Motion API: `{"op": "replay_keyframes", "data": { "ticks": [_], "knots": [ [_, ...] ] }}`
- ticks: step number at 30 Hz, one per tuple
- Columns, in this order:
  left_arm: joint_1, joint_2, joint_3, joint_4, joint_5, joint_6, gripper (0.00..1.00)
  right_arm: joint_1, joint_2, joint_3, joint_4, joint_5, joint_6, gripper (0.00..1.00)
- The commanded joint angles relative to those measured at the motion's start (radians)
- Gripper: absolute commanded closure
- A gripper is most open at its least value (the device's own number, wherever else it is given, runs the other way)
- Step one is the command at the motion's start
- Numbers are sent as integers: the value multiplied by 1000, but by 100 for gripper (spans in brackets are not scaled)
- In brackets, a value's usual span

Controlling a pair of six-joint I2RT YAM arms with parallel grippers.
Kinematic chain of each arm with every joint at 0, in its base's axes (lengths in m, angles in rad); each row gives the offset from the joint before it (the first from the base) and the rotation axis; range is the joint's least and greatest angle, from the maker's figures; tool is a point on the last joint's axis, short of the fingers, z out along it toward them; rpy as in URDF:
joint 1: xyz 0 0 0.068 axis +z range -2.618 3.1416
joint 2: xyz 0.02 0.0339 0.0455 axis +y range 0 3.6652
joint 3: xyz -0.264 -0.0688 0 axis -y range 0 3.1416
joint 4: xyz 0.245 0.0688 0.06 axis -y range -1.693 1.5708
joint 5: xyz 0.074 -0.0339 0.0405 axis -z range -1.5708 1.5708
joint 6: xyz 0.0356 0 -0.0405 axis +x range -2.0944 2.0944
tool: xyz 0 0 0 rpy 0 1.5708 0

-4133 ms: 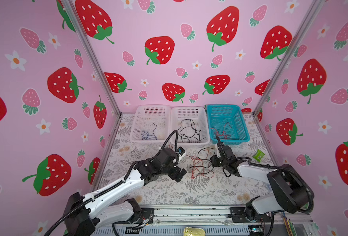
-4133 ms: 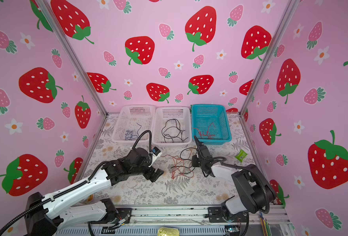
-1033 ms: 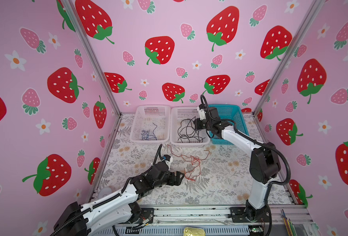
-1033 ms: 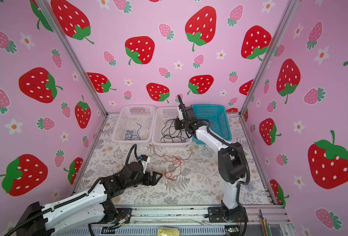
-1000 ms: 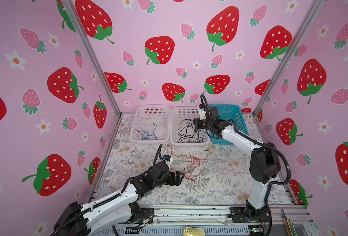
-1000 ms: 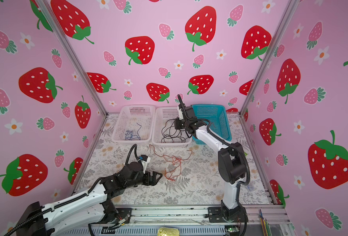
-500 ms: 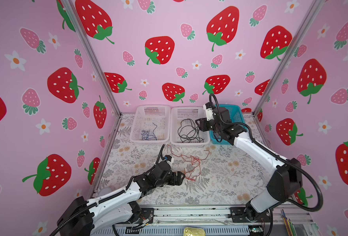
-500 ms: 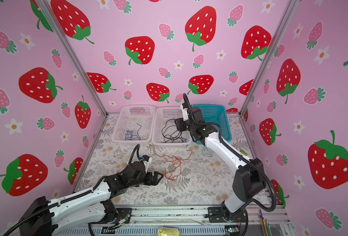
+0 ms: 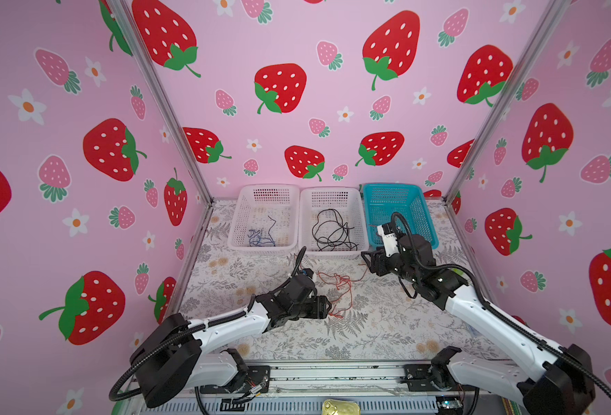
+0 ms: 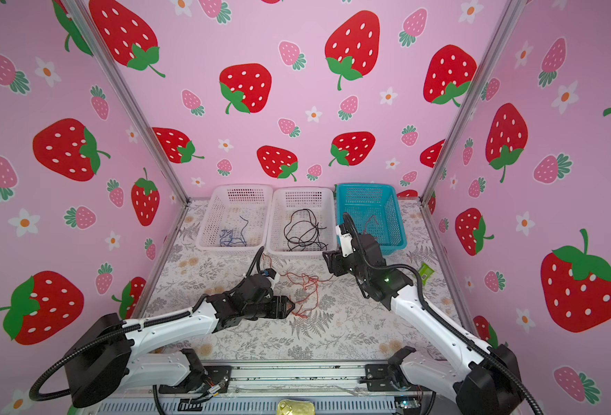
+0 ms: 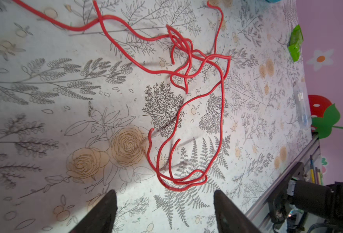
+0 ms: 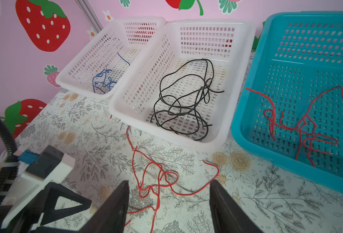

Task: Untangle and sort cables by color
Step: Untie the cable.

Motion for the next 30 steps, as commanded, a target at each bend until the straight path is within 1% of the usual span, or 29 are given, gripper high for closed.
{"op": "replay_keyframes", "data": {
  "ticks": [1, 2, 4, 6, 11, 12, 16, 18, 22, 27, 30],
  "knots": [
    [-2, 51, 49, 4, 37, -9, 33, 0, -79, -28, -44, 73, -16, 34],
    [-2, 66, 55, 4, 39, -10, 35, 0, -99, -35, -54, 87, -14, 32],
    [-4, 95, 67, -3, 43, -12, 41, 0, -137, -45, -83, 118, -10, 22],
    [-6, 116, 80, -8, 47, -13, 44, 0, -178, -49, -108, 140, -10, 20],
    [-9, 154, 103, -21, 44, -11, 54, 0, -239, -32, -188, 208, -5, 14],
    [-9, 159, 104, -20, 43, -11, 56, 0, -257, -32, -205, 228, -5, 0],
    [-10, 179, 115, -19, 38, -13, 63, 0, -322, -45, -241, 281, -14, 1],
    [-10, 192, 118, -18, 37, -13, 65, 0, -349, -54, -258, 305, -16, 1],
    [-10, 208, 120, -15, 30, -15, 71, 0, -394, -81, -261, 321, -14, 1],
    [-11, 210, 123, -19, 20, -9, 86, 0, -426, -117, -227, 302, -8, 1],
    [-10, 185, 124, -38, 13, 0, 93, 0, -425, -124, -216, 274, -8, 1]
  ]
}}
